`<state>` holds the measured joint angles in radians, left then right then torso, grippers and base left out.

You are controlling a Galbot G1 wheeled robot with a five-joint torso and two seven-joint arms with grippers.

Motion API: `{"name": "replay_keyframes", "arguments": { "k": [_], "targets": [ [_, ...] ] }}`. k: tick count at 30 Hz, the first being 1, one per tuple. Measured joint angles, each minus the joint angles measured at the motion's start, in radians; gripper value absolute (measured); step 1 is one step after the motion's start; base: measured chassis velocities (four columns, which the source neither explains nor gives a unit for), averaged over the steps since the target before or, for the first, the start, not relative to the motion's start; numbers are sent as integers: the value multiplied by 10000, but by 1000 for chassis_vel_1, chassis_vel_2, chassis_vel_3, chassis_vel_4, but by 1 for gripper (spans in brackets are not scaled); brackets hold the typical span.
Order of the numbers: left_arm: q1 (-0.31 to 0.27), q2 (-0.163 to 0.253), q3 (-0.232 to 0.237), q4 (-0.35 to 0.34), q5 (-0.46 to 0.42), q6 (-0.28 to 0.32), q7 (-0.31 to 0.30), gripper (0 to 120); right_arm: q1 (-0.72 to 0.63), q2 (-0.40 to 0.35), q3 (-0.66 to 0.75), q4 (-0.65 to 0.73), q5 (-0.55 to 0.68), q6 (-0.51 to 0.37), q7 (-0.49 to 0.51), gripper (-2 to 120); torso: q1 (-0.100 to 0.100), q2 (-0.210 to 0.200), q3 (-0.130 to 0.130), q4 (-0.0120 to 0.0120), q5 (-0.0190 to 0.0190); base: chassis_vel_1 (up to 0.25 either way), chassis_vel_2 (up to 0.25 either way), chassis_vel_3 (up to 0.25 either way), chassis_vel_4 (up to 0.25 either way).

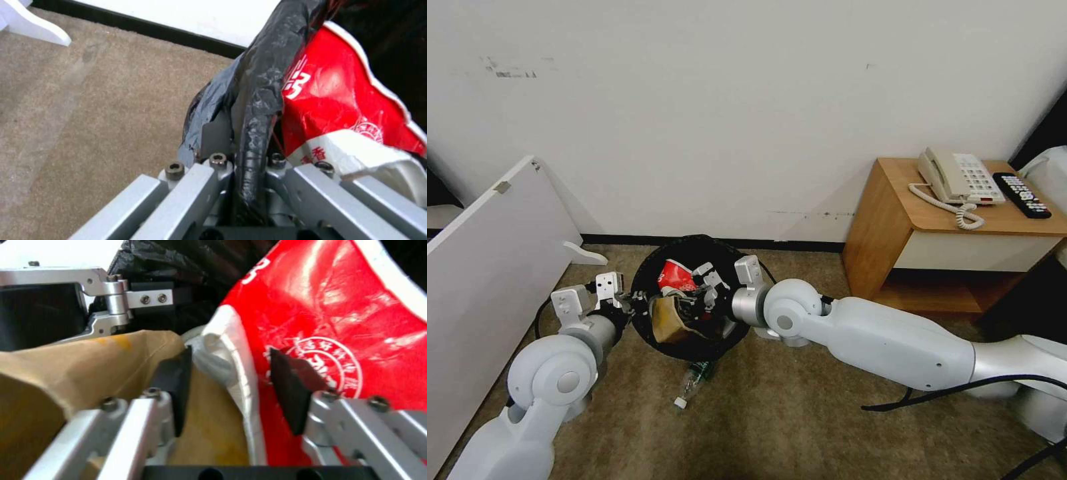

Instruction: Pick up the trash bin and place the garbage on the floor into it.

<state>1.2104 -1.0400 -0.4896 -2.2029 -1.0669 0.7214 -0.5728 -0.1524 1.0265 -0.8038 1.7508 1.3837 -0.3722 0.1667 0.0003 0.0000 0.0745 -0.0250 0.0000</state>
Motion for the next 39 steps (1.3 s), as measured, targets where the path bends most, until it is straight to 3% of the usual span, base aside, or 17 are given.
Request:
{"name": "replay_keyframes", "arguments": {
  "k": [5,10,11,14,39],
  "targets": [
    [41,34,-11,-43,-16,0,-36,0,34,-124,48,198,70,-13,106,74,0,0,0,0,0,0,0,0,0],
    [49,23,-9,-45,-24,5,-63,0,46,-178,83,300,101,-15,147,87,0,0,0,0,0,0,0,0,0],
    [53,18,-5,-46,-38,9,-65,0,46,-196,106,343,116,-16,176,95,0,0,0,0,0,0,0,0,0],
    [42,18,-5,-45,-44,14,-76,0,46,-224,172,421,151,-16,209,99,0,1,0,0,0,0,0,0,0],
    [-41,-18,25,225,-35,29,-97,0,11,-191,339,501,166,12,259,100,-1,1,0,0,0,0,0,0,0]
  ]
}}
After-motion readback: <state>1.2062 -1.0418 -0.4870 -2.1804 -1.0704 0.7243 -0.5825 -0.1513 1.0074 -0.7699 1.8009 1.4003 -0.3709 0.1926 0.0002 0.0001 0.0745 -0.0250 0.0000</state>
